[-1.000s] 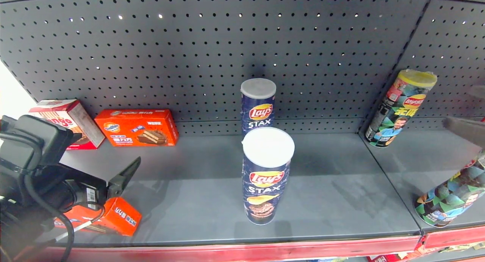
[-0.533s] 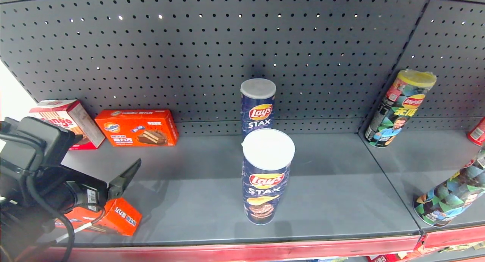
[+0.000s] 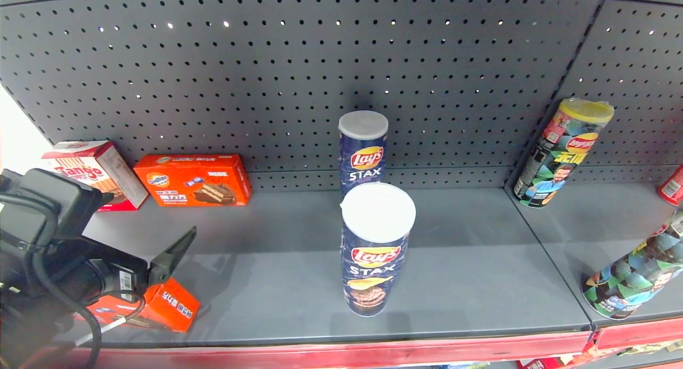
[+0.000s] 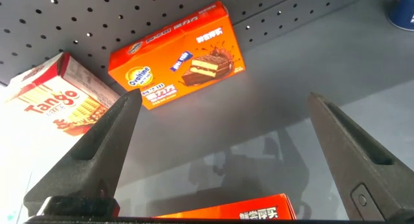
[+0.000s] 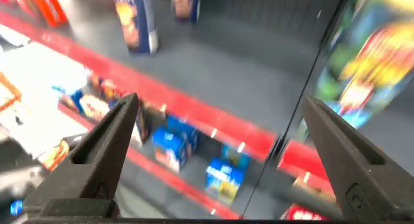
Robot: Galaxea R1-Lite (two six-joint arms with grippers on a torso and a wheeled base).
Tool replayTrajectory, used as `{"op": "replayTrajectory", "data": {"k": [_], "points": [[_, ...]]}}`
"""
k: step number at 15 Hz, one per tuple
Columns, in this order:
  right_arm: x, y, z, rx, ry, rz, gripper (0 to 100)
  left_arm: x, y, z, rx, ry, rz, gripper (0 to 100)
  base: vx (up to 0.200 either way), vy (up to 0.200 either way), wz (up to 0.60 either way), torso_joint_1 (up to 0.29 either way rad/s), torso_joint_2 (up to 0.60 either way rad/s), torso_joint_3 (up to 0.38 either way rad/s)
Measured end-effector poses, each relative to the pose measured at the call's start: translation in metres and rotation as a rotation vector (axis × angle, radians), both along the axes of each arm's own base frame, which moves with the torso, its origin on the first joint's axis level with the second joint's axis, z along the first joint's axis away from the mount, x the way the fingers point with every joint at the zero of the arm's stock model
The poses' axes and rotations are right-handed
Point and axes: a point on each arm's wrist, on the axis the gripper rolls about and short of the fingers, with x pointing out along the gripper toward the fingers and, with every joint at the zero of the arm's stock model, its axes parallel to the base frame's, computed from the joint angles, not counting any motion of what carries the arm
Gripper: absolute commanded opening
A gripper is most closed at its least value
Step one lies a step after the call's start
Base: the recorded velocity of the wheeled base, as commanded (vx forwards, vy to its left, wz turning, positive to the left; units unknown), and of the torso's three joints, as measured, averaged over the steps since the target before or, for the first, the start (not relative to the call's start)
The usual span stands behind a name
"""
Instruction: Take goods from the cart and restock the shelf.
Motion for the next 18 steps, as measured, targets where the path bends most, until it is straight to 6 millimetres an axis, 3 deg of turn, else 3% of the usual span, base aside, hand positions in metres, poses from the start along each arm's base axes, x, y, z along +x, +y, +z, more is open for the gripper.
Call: {"op": "replayTrajectory", "data": {"k": [2,4,11,13,18], "points": [[0.004,0.002,-0.021,-0.002,0.041,-0.007,100,-0.001,0.0,0.001,0.0,-0.003,-0.002,100,0.0,0.0,0.0,0.0,0.0,0.0],[0.005,0.003,-0.029,0.014,0.065,-0.03,100,-0.001,0.0,0.001,-0.001,-0.006,-0.003,100,0.0,0.0,0.0,0.0,0.0,0.0],[0.012,0.016,-0.029,0.066,0.189,-0.503,100,-0.009,0.003,-0.005,0.005,0.007,-0.003,100,0.0,0.0,0.0,0.0,0.0,0.0],[0.01,0.016,-0.033,0.096,0.094,-0.54,100,-0.017,0.006,-0.011,0.008,0.014,-0.003,100,0.0,0.0,0.0,0.0,0.0,0.0],[0.008,0.016,-0.041,0.105,0.067,-0.54,100,-0.029,0.01,-0.014,0.006,0.008,-0.004,100,0.0,0.0,0.0,0.0,0.0,0.0]]}}
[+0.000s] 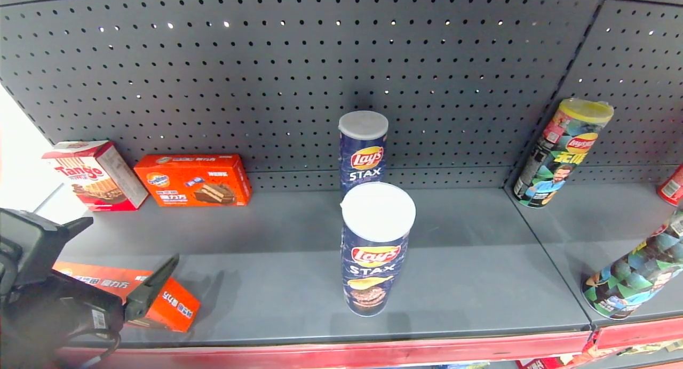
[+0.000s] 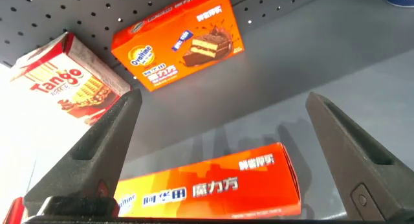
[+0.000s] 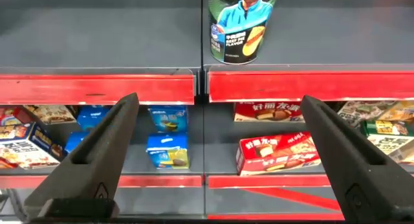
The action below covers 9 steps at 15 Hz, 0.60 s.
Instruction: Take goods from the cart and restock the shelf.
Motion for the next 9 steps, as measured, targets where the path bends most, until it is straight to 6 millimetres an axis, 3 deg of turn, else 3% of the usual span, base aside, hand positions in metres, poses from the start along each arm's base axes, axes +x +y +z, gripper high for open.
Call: {"op": "replayTrajectory", "data": {"k": [6,9], "points": [[0.0,0.0,0.0,0.0,-0.006,-0.001,100,-0.027,0.007,-0.02,-0.001,0.013,-0.064,100,0.0,0.0,0.0,0.0,0.0,0.0],[0.0,0.0,0.0,0.0,-0.006,-0.002,100,-0.046,0.012,-0.021,-0.097,-0.039,-0.105,100,0.0,0.0,0.0,0.0,0.0,0.0]]}}
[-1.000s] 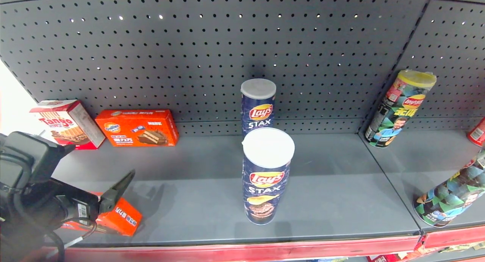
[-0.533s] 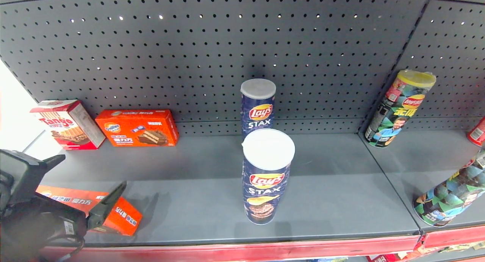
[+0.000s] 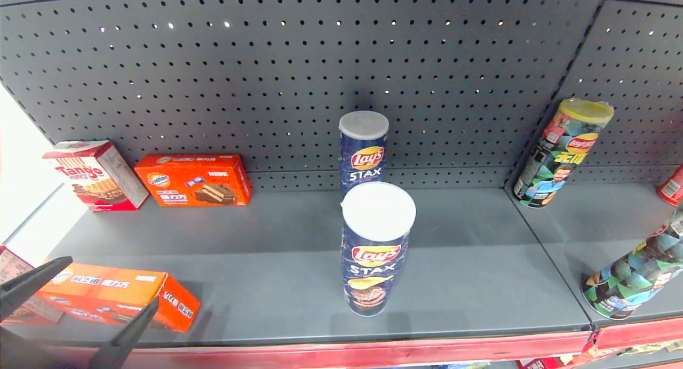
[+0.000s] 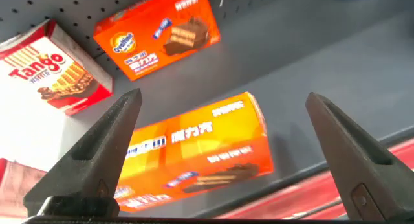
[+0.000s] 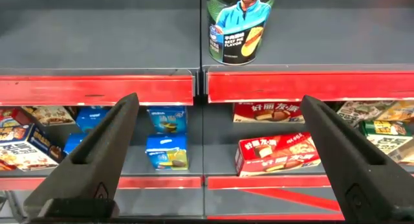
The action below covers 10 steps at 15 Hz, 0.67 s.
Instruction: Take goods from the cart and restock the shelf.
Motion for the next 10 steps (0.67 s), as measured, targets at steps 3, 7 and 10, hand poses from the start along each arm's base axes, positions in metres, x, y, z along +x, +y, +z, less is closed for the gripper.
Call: {"op": "replayTrajectory", "data": {"k": [3,7,10], "points": [[0.0,0.0,0.0,0.0,0.0,0.001,100,-0.02,0.006,0.004,-0.118,-0.079,-0.027,100,0.0,0.0,0.0,0.0,0.0,0.0],[0.0,0.0,0.0,0.0,0.0,0.0,100,-0.061,0.021,-0.017,-0.154,-0.122,-0.048,100,0.0,0.0,0.0,0.0,0.0,0.0],[0.0,0.0,0.0,0.0,0.0,0.001,100,-0.09,0.032,-0.053,-0.145,-0.03,-0.022,100,0.0,0.0,0.0,0.0,0.0,0.0]]}}
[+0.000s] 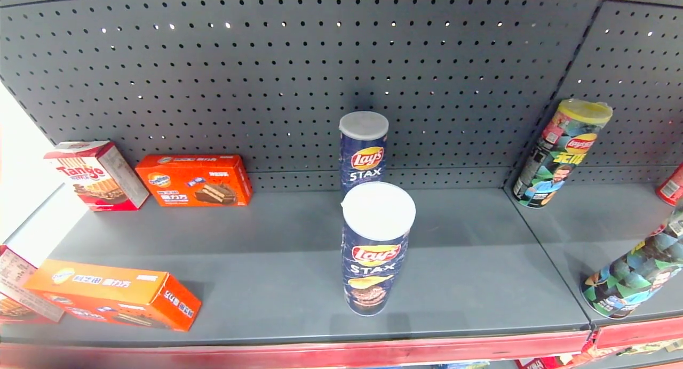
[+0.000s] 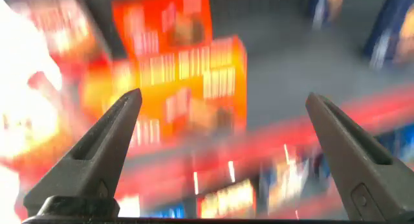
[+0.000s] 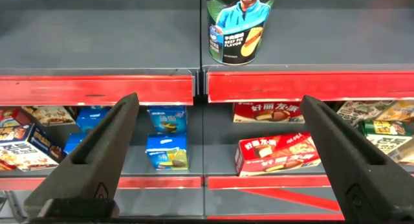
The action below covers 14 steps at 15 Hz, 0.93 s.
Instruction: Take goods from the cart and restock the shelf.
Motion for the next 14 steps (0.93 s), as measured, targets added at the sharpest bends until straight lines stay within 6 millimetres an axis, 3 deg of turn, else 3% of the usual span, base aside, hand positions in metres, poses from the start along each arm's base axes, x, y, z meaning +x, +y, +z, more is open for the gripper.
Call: {"op": "replayTrajectory", "data": {"k": [3,6,14], "points": [[0.0,0.0,0.0,0.0,0.0,0.0,100,-0.008,-0.002,-0.005,-0.035,-0.056,-0.036,100,0.0,0.0,0.0,0.0,0.0,0.0],[0.0,0.0,0.0,0.0,0.0,0.0,100,-0.009,-0.009,-0.019,-0.064,0.056,-0.047,100,0.0,0.0,0.0,0.0,0.0,0.0],[0.0,0.0,0.0,0.0,-0.001,0.0,100,-0.013,-0.009,-0.023,-0.144,0.017,0.084,100,0.0,0.0,0.0,0.0,0.0,0.0]]}}
